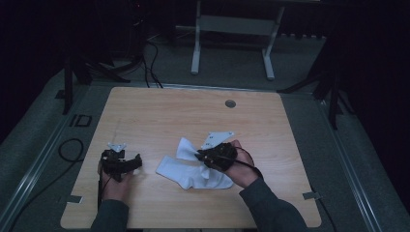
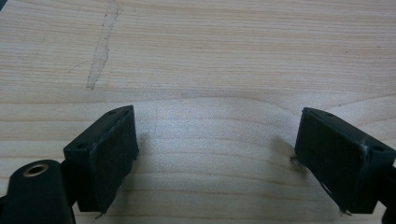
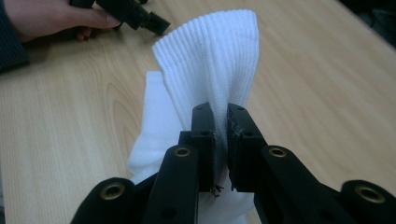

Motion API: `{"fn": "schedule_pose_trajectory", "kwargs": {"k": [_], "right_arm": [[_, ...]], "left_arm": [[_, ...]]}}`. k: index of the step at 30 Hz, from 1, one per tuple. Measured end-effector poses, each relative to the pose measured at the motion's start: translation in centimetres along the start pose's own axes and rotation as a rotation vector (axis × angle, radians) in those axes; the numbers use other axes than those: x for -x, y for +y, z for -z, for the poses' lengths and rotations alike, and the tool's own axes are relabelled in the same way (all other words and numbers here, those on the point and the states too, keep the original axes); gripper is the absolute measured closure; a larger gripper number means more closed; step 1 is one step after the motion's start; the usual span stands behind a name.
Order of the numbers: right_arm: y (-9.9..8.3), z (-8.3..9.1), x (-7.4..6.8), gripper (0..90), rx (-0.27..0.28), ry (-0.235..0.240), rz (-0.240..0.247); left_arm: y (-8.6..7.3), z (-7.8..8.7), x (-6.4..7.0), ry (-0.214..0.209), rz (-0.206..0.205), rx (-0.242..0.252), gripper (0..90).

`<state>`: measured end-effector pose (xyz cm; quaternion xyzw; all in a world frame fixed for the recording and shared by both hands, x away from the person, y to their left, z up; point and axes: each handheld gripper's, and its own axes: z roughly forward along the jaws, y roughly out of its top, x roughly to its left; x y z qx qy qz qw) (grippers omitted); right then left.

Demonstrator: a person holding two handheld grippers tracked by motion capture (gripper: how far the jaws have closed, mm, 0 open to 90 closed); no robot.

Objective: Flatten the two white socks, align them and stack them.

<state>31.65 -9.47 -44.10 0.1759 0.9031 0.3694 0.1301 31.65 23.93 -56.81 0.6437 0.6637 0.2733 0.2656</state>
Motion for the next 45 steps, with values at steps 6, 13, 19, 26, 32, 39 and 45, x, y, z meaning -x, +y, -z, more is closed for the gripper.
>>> {"fn": "schedule_pose_trajectory", "kwargs": {"k": [6, 13, 19, 26, 32, 39, 45], "right_arm": [[-0.4, -2.8, -1.4, 82.2, -0.037, 0.021, 0.006], [-0.6, -5.4, -2.6, 82.0, -0.069, 0.018, -0.012], [-0.9, -7.2, -3.0, 81.3, -0.094, 0.01, -0.039], [-1.1, -9.5, -3.4, 81.2, -0.12, -0.003, -0.071], [-0.9, -10.3, -3.6, 81.2, -0.118, 0.0, -0.088], [-1.0, -11.0, -3.5, 81.7, -0.129, -0.007, -0.135], [-1.3, -11.2, -3.4, 81.6, -0.136, -0.007, -0.15]], "left_arm": [[0.0, 0.0, 0.0, 0.0, -0.001, 0.001, 13.1], [0.0, 0.0, 0.0, 0.0, -0.001, 0.001, 13.1], [0.0, 0.0, 0.0, 0.0, -0.001, 0.001, 13.1], [0.0, 0.0, 0.0, 0.0, -0.001, 0.001, 13.1], [0.0, 0.0, 0.0, 0.0, -0.001, 0.001, 13.1], [0.0, 0.0, 0.0, 0.001, 0.0, 0.001, 13.1], [0.0, 0.0, 0.0, 0.0, -0.002, 0.004, 13.5]]}}
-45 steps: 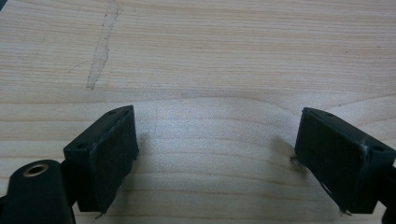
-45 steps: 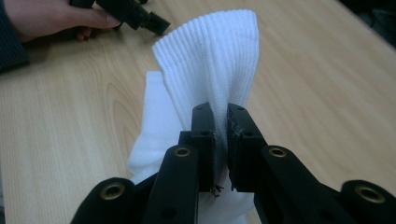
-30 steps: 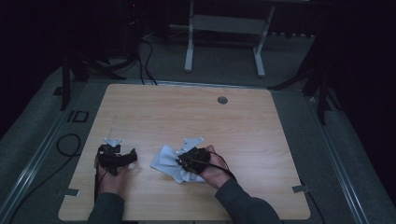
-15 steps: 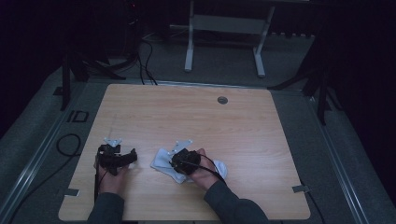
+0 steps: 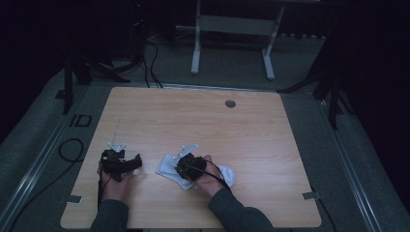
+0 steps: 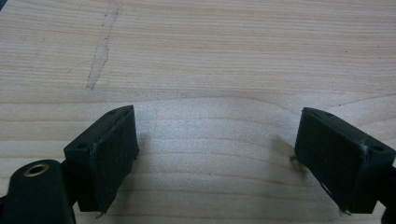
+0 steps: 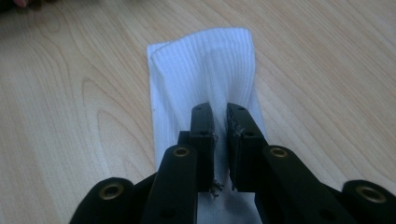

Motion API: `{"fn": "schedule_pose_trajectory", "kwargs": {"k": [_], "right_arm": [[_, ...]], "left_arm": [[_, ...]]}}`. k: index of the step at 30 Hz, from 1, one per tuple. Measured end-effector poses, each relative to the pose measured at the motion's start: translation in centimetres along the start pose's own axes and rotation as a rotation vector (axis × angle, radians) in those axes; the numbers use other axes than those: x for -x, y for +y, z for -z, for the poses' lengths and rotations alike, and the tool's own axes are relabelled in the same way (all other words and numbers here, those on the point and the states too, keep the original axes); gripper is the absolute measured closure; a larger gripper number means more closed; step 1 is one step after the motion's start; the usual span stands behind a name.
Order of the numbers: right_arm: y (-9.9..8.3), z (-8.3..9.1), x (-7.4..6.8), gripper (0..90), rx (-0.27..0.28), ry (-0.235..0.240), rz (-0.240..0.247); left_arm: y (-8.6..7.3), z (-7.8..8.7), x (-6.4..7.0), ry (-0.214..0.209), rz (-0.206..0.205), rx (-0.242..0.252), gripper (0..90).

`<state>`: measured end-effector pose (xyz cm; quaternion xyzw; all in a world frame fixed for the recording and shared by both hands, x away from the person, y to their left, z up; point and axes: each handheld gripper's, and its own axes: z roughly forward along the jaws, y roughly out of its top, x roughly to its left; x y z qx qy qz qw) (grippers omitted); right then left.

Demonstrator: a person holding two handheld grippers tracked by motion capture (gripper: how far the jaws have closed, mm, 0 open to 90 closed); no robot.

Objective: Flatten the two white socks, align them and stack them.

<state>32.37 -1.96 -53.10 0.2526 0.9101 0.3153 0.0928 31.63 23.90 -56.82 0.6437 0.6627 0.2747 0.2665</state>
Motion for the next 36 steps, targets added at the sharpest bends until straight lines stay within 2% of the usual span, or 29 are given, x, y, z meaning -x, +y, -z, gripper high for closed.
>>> {"fn": "schedule_pose_trajectory", "kwargs": {"k": [3, 6, 8, 10, 11, 16, 20, 23, 28, 34, 35, 36], "right_arm": [[-0.1, 0.0, -0.1, 80.9, -0.002, 0.003, 0.0], [-0.1, 0.0, -0.1, 68.6, -0.005, 0.031, 0.0], [-0.1, 0.1, 0.0, 62.0, 0.002, 0.026, -0.002], [-0.1, 0.2, 0.0, 62.0, 0.004, 0.025, -0.002], [-0.1, 0.7, 0.0, 56.4, 0.02, 0.021, -0.001], [-0.1, 1.7, 0.1, 54.3, 0.045, 0.013, 0.001], [-0.4, 2.8, 0.5, 54.6, 0.061, 0.002, 0.0], [-0.7, 3.4, 0.8, 56.8, 0.063, -0.015, 0.001], [-1.4, 4.6, 1.2, 58.6, 0.075, -0.04, -0.005], [-1.9, 5.5, 1.8, 58.6, 0.084, -0.053, -0.023], [-2.0, 5.6, 1.9, 58.6, 0.086, -0.054, -0.028], [-2.2, 5.9, 2.1, 58.5, 0.087, -0.059, -0.034]], "left_arm": [[0.0, 0.0, 0.0, 0.0, -0.002, 0.0, 13.8], [0.0, 0.0, 0.0, 0.001, -0.002, -0.001, 13.9], [0.0, 0.0, 0.0, 0.001, -0.003, -0.001, 14.1], [0.0, 0.0, 0.0, 0.001, -0.003, -0.001, 14.1], [-0.1, 0.1, 0.0, -0.007, -0.008, 0.0, 14.1], [-0.2, 0.3, 0.2, -0.028, -0.029, -0.001, 14.1], [-0.5, 0.5, 0.3, -0.032, -0.03, 0.012, 16.7], [-0.6, 0.8, 0.6, -0.045, -0.043, 0.017, 27.1], [-0.6, 1.4, 1.3, -0.071, -0.069, 0.01, 51.1], [-0.6, 1.7, 1.8, -0.103, -0.087, 0.001, 69.8], [-0.6, 2.0, 2.0, -0.132, -0.096, 0.01, 69.8], [-0.6, 2.2, 2.2, -0.148, -0.103, 0.021, 74.5]]}}
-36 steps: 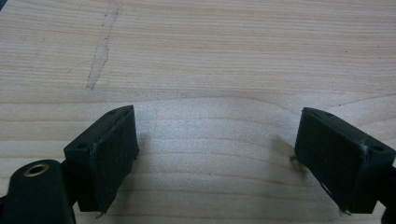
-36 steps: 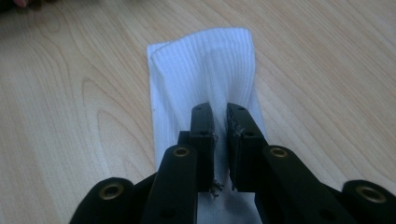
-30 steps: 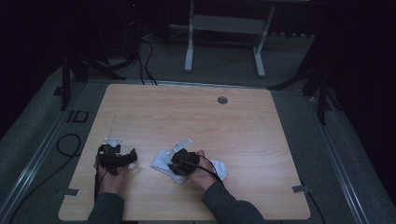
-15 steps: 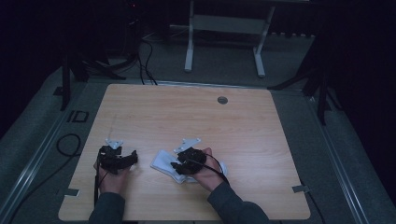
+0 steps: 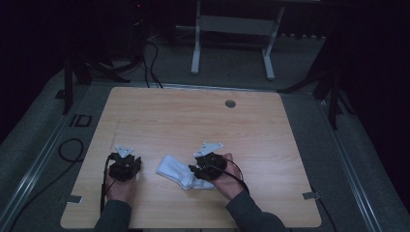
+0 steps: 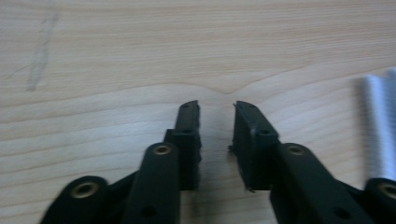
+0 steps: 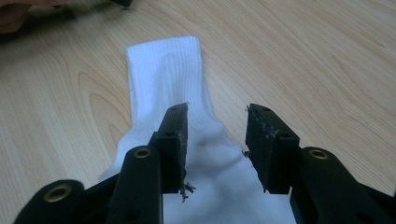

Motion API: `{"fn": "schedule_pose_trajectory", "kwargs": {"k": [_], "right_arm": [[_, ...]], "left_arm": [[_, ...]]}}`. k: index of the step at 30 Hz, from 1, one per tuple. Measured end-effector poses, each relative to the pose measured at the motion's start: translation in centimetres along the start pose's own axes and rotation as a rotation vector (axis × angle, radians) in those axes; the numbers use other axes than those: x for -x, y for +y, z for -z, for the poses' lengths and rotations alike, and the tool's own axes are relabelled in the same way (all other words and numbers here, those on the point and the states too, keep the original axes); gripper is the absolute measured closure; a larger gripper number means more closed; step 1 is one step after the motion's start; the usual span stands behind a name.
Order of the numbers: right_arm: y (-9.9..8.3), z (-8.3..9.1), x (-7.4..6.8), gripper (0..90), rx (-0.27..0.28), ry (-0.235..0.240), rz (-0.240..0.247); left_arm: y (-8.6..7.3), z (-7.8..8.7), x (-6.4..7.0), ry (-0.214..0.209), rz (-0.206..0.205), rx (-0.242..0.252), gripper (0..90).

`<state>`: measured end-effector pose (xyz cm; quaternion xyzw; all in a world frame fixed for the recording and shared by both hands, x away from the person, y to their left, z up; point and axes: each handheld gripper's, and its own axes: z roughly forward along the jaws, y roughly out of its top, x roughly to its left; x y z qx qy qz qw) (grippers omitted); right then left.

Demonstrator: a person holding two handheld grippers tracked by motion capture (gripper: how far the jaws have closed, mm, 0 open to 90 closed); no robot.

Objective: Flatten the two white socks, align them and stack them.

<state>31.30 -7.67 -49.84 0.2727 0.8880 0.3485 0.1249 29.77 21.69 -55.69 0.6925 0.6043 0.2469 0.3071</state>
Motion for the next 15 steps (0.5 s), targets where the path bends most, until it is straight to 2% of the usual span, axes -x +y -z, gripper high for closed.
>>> {"fn": "schedule_pose_trajectory", "kwargs": {"k": [2, 3, 5, 7, 15], "right_arm": [[-0.2, 0.2, 0.1, 58.3, 0.001, -0.002, -0.006], [-0.2, 0.2, 0.1, 58.3, 0.001, -0.002, -0.006], [-0.4, 0.5, 0.3, 58.3, 0.0, -0.006, -0.006], [-0.5, 0.6, 0.4, 58.3, -0.003, -0.014, -0.008], [-1.5, 1.1, 1.0, 58.3, -0.03, -0.027, -0.021]], "left_arm": [[0.1, 0.4, 0.4, -0.036, -0.005, 0.023, 77.9], [0.1, 0.4, 0.4, -0.036, -0.005, 0.023, 79.8], [0.3, 1.0, 1.0, -0.079, -0.025, 0.046, 83.2], [0.4, 1.3, 1.4, -0.111, -0.024, 0.056, 85.9], [0.8, 1.9, 3.7, -0.186, -0.067, 0.072, 87.1]]}}
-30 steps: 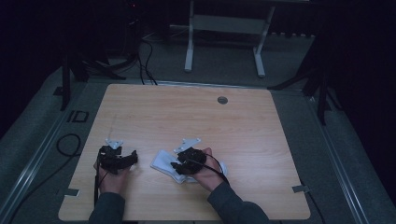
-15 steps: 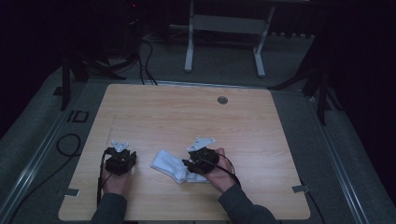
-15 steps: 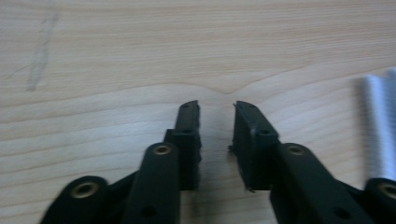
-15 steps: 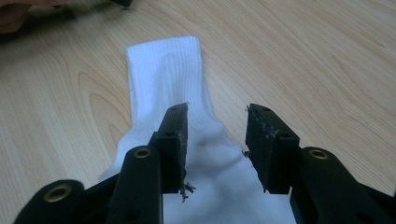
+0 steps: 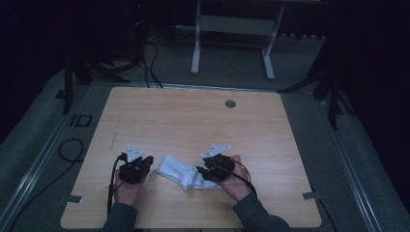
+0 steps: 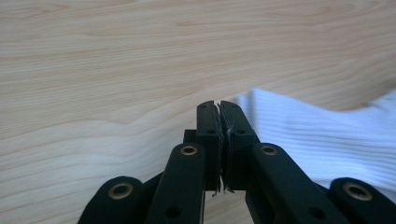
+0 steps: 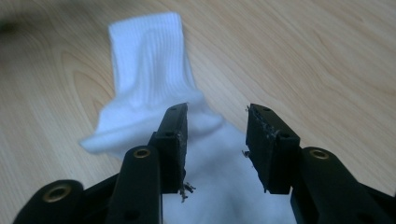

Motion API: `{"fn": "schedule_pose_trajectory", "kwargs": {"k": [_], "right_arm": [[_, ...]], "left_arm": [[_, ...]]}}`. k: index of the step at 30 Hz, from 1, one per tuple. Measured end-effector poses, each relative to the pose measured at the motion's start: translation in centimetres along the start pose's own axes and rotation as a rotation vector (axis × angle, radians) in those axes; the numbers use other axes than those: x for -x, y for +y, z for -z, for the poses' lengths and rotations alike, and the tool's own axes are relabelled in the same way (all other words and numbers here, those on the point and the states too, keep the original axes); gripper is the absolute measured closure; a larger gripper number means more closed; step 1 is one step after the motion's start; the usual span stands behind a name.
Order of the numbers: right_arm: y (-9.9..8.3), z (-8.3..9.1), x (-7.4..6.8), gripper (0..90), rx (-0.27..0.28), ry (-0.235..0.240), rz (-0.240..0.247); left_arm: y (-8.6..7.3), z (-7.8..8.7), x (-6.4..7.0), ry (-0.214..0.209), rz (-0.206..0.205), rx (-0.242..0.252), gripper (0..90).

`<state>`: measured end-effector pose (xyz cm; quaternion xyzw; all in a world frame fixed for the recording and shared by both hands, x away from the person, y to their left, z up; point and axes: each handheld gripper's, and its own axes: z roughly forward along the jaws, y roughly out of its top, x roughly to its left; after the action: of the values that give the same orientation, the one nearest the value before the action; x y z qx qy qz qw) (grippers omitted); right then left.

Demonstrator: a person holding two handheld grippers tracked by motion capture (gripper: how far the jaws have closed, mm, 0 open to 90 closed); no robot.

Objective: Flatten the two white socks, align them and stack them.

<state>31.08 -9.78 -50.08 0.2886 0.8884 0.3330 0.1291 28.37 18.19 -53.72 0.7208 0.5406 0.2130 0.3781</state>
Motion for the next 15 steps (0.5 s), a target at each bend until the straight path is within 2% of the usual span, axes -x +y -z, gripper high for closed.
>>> {"fn": "schedule_pose_trajectory", "kwargs": {"k": [6, 15], "right_arm": [[-1.0, 0.3, 1.1, 60.3, -0.022, -0.029, -0.044], [-2.5, 0.6, 1.7, 58.3, -0.041, -0.042, -0.075]], "left_arm": [[-0.1, -0.8, 2.3, -0.04, -0.065, -0.031, 87.2], [-0.4, -1.7, 3.9, -0.038, -0.132, -0.058, 87.2]]}}
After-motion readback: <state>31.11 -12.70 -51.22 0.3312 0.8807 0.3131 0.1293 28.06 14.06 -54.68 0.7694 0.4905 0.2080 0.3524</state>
